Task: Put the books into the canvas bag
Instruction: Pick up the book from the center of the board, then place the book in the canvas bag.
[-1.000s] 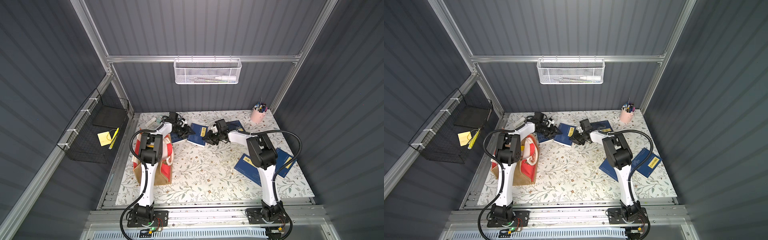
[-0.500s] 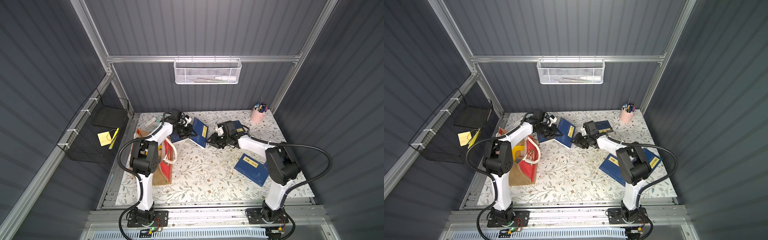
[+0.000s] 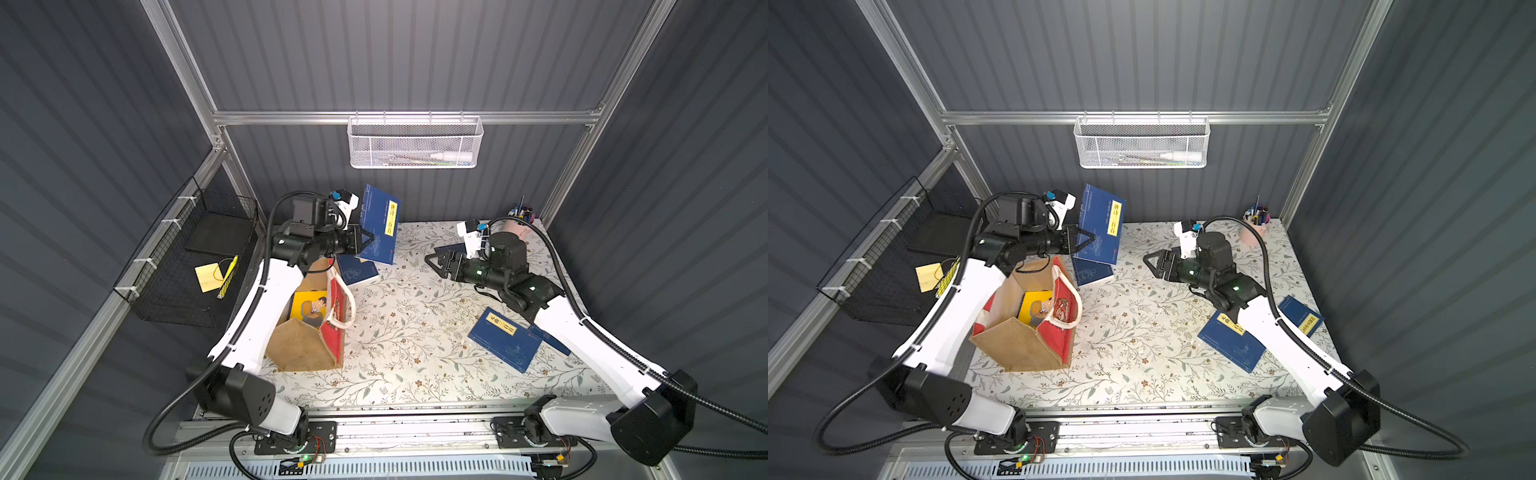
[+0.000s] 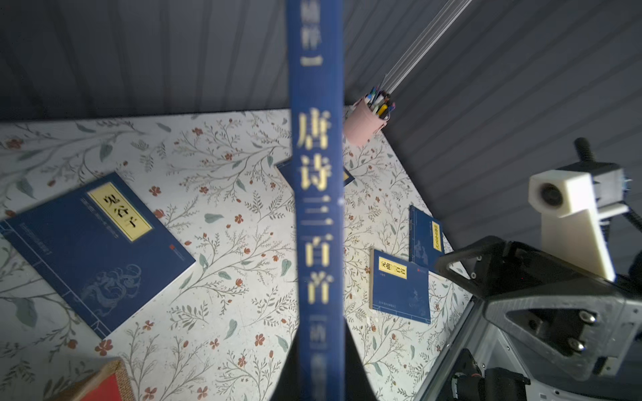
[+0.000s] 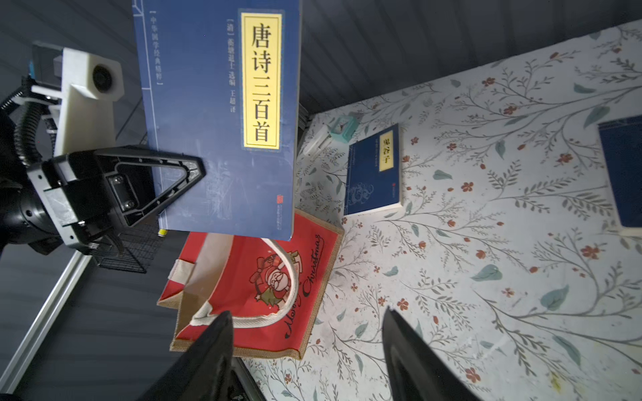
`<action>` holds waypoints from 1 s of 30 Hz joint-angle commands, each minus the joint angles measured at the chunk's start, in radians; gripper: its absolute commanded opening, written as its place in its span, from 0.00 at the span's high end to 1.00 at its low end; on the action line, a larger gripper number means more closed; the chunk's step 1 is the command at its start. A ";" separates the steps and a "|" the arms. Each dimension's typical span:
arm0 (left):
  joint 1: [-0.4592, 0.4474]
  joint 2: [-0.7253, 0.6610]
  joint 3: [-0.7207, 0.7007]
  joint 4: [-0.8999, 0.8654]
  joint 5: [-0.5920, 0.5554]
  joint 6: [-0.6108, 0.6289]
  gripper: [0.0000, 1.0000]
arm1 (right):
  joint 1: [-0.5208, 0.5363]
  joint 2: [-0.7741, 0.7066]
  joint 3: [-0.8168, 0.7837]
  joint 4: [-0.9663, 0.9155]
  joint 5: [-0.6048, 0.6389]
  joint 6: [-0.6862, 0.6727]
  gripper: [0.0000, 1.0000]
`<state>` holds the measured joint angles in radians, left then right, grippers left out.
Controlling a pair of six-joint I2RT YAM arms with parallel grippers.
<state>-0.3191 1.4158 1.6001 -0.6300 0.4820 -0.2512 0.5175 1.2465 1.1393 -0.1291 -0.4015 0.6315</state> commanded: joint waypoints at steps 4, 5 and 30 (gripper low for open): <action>0.006 -0.200 -0.170 0.252 0.115 -0.100 1.00 | 0.051 -0.020 0.019 0.110 -0.140 -0.024 0.21; 0.006 -0.220 -0.207 0.303 0.153 -0.132 1.00 | 0.057 -0.020 0.020 0.134 -0.159 -0.015 0.19; 0.006 -0.316 0.141 -0.426 -0.483 0.024 1.00 | 0.258 0.251 0.312 -0.086 -0.022 -0.016 0.17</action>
<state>-0.3191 1.1011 1.7023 -0.8272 0.2550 -0.3126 0.7387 1.4418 1.3914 -0.1162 -0.4896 0.6456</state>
